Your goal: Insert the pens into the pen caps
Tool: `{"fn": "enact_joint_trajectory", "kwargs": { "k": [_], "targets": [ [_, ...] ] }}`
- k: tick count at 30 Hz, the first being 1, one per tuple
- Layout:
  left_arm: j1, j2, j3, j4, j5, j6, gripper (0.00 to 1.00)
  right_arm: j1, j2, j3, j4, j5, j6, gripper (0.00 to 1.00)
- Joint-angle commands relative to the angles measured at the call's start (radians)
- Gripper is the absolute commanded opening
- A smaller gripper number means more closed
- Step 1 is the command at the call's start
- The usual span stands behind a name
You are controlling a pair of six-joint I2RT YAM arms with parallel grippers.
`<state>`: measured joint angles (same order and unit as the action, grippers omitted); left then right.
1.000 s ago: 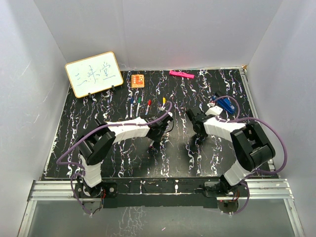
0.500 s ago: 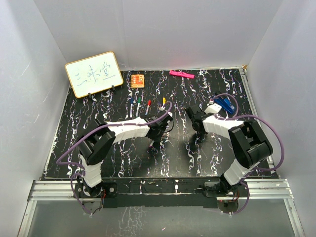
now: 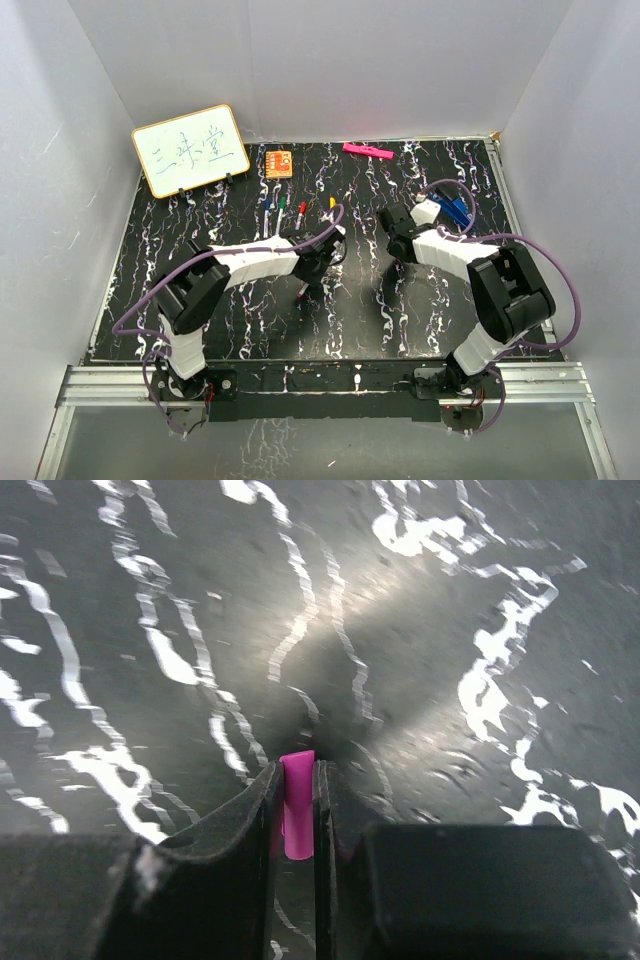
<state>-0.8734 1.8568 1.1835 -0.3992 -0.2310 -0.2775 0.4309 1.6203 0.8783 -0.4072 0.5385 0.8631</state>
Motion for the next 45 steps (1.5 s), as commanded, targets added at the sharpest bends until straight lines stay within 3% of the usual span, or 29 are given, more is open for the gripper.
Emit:
{"fn": "enact_joint_trajectory", "kwargs": {
  "k": [1,6,13,18,28,37,45],
  "targets": [
    [0.016,-0.068,-0.036,-0.052,-0.039,0.020,0.00,0.004,-0.062,0.078,0.205,-0.060,-0.093,0.00],
    [0.016,-0.178,-0.091,0.051,-0.025,0.000,0.00,0.005,-0.088,0.059,0.413,-0.188,-0.158,0.00],
    [0.016,-0.344,-0.207,0.268,-0.045,-0.003,0.00,0.006,-0.114,0.009,0.575,-0.297,-0.226,0.00],
    [0.016,-0.460,-0.317,0.462,0.035,0.000,0.00,0.008,-0.151,-0.065,0.718,-0.348,-0.278,0.00],
    [0.016,-0.484,-0.369,0.625,0.206,-0.075,0.00,0.008,-0.235,-0.288,1.298,-0.476,-0.317,0.00],
    [0.016,-0.527,-0.465,0.863,0.280,-0.193,0.00,0.009,-0.177,-0.383,1.741,-0.547,-0.239,0.00],
    [0.016,-0.519,-0.520,1.056,0.279,-0.200,0.00,0.023,-0.143,-0.379,1.786,-0.606,-0.163,0.00]
  ]
}}
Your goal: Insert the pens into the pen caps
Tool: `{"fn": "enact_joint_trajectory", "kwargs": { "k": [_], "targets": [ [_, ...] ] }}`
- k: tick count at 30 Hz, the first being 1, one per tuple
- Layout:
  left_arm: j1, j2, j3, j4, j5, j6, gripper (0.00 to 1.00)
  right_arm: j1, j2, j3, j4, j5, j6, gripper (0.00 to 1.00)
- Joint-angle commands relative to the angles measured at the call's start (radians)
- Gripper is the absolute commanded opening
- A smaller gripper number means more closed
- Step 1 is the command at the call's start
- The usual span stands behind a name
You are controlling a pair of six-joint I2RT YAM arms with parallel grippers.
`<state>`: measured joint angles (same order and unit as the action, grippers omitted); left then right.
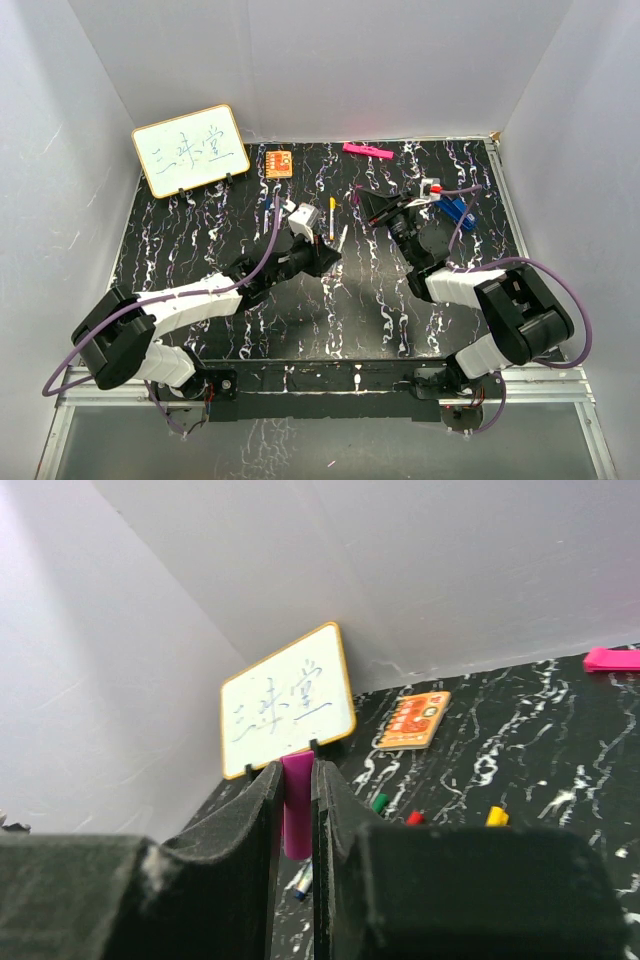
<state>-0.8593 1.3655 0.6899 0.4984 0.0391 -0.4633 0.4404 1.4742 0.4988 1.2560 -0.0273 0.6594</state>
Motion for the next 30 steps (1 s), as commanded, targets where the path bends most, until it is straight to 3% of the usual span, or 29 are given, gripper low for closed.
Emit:
{"fn": "enact_joint_trajectory", "kwargs": {
  "k": [1,30],
  "targets": [
    [0.002,-0.024,-0.031,0.173,0.001,-0.014,0.00,0.015,0.003,-0.001,0.125,-0.041,0.046,0.00],
    [0.003,0.022,-0.027,0.249,-0.052,-0.063,0.00,0.049,-0.008,-0.015,0.154,-0.067,0.071,0.00]
  ]
}}
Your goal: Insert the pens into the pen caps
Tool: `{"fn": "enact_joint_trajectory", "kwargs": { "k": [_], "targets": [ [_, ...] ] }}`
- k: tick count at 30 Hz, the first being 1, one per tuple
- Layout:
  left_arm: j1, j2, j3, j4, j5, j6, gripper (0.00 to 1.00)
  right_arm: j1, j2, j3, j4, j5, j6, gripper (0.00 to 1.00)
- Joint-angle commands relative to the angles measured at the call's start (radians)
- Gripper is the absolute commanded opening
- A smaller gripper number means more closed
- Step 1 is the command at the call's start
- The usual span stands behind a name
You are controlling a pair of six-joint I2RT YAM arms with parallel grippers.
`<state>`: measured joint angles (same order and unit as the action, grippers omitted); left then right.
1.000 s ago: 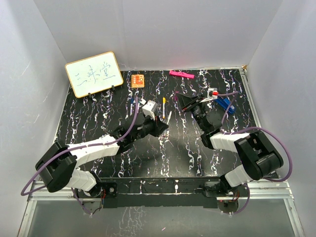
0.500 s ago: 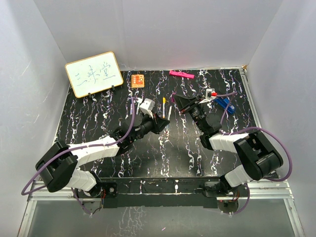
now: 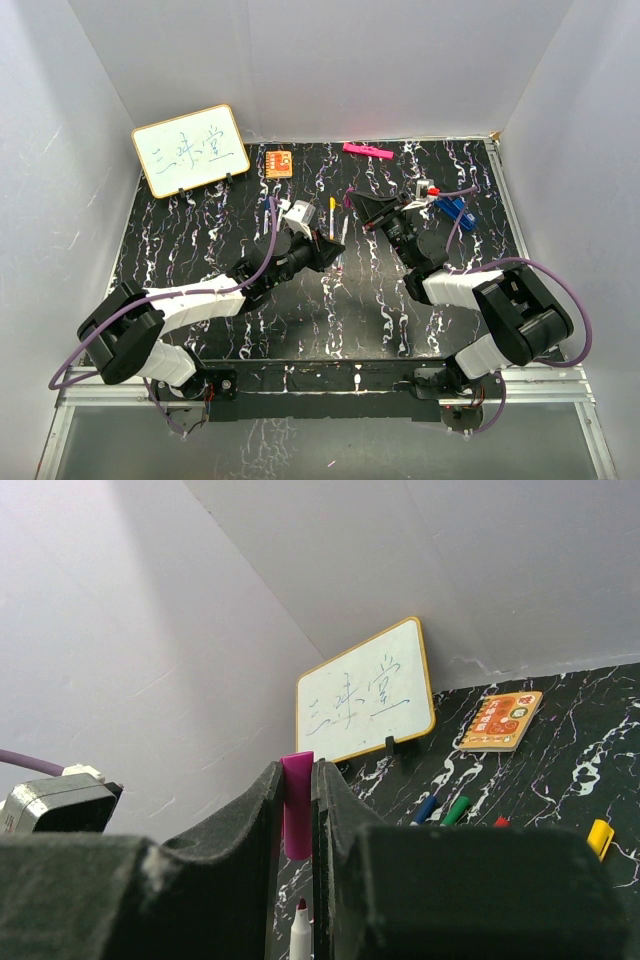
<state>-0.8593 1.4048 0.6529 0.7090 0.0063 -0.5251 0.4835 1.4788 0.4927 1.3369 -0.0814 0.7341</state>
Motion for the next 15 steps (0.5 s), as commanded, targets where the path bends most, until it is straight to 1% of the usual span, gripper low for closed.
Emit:
{"fn": "enact_joint_trajectory", "kwargs": {
  "k": [1,15],
  "targets": [
    [0.003,-0.020,0.010,0.038,-0.022,0.000,0.00,0.006,-0.011,-0.010,0.072,-0.013,-0.005,0.00],
    [0.002,-0.032,0.010,0.044,-0.034,0.007,0.00,0.010,-0.005,-0.023,0.048,-0.022,-0.016,0.00]
  ]
}}
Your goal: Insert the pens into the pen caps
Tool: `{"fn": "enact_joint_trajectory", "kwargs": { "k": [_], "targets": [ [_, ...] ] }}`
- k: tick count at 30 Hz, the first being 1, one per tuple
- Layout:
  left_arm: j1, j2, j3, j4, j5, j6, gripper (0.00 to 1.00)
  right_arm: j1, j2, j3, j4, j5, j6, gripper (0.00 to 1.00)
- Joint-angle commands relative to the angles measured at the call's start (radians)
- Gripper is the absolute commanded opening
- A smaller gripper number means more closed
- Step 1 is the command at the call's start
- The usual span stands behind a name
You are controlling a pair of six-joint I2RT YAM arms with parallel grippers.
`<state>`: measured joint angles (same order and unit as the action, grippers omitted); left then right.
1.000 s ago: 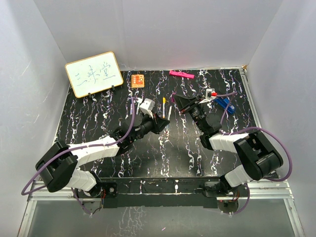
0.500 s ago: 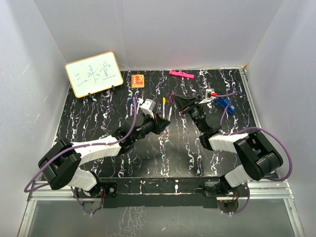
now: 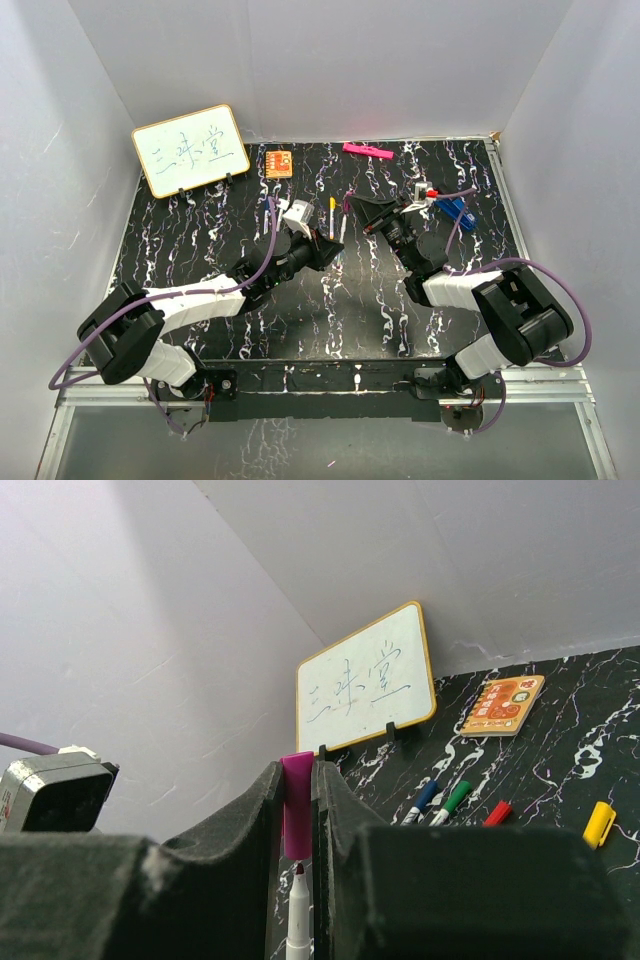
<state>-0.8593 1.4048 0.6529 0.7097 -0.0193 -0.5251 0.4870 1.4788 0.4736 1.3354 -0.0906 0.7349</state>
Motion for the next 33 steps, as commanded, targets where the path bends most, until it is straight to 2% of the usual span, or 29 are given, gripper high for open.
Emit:
{"fn": "enact_joint_trajectory", "kwargs": {
  "k": [1,33],
  "targets": [
    [0.003,-0.032,0.010,0.044,-0.008,0.007,0.00,0.007,-0.005,-0.004,0.048,-0.013,-0.018,0.00],
    [0.003,-0.054,0.002,0.044,-0.032,0.014,0.00,0.018,0.010,-0.007,0.032,-0.016,-0.026,0.00]
  ]
}}
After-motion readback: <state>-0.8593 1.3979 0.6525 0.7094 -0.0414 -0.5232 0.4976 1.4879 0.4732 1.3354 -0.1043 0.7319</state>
